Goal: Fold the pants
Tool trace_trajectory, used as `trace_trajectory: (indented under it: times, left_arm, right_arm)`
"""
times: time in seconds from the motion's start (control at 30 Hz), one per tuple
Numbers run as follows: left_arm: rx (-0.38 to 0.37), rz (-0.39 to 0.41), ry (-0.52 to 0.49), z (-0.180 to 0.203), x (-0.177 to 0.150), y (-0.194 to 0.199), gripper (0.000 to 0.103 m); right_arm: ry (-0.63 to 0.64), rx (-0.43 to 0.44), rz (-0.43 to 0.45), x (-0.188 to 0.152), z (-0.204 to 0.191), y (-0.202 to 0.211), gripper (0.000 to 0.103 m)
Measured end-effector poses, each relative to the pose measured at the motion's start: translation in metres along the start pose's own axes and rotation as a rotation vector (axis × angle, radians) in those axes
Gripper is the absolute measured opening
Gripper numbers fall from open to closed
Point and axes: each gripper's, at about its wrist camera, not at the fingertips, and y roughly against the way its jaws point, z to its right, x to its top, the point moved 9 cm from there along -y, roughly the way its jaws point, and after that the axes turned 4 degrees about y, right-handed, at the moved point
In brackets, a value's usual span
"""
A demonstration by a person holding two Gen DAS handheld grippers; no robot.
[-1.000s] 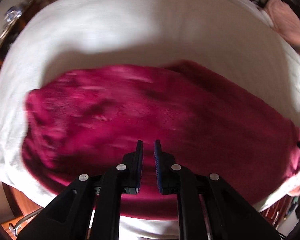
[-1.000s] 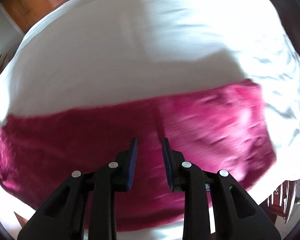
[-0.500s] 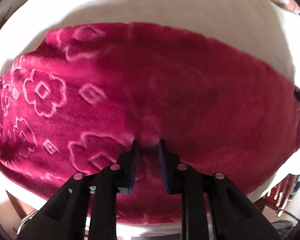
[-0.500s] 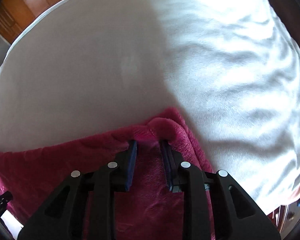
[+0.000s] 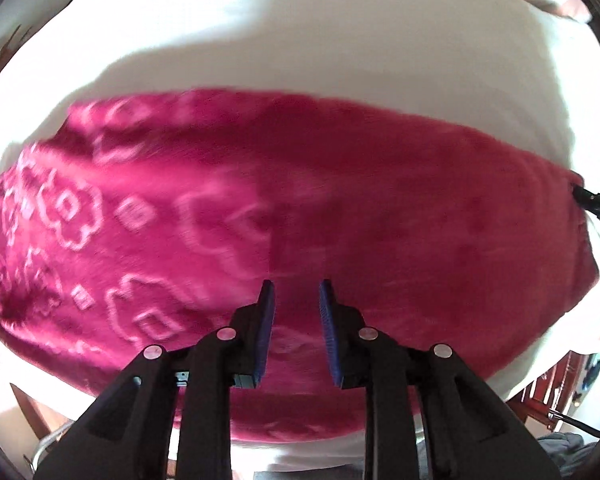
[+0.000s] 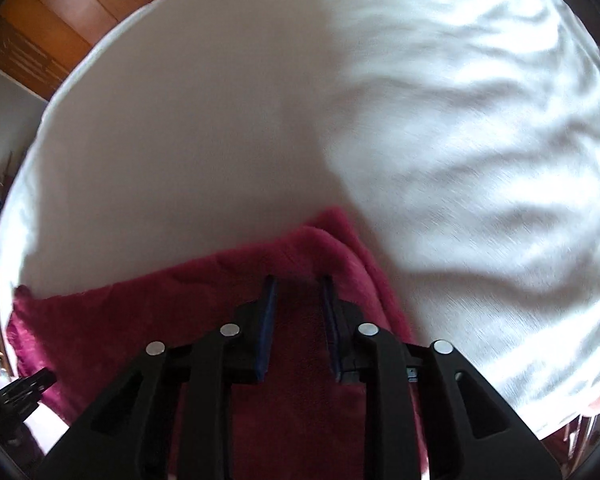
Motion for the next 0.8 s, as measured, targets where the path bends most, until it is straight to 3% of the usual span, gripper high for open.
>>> trace_trajectory:
  times: [0.1, 0.27, 0.4, 0.67, 0.8]
  left_arm:
    - [-0.033, 0.011, -0.058, 0.034, 0.006, 0.004, 0.036]
    - [-0.07, 0.011, -0.161, 0.08, 0.01, 0.004, 0.037]
    - [-0.095, -0.002, -0.231, 0.113, 0.004, -0.002, 0.038]
    - [-0.097, -0.039, -0.336, 0.157, -0.007, -0.02, 0.043]
    - [-0.113, -0.044, -0.346, 0.182, -0.009, -0.022, 0.043]
  right_arm:
    - [-0.045, -0.005, 0.012, -0.012, 0.023, 0.019, 0.027]
    - [-0.092, -0.039, -0.012, -0.054, 0.055, 0.043, 0.036]
    - [-0.135, -0.047, -0.043, -0.094, 0.072, 0.049, 0.055]
    - [-0.404, 0.168, -0.054, -0.139, 0.081, 0.036, 0.055]
    - [-0.491, 0.206, -0.051, -0.141, 0.091, 0.017, 0.055]
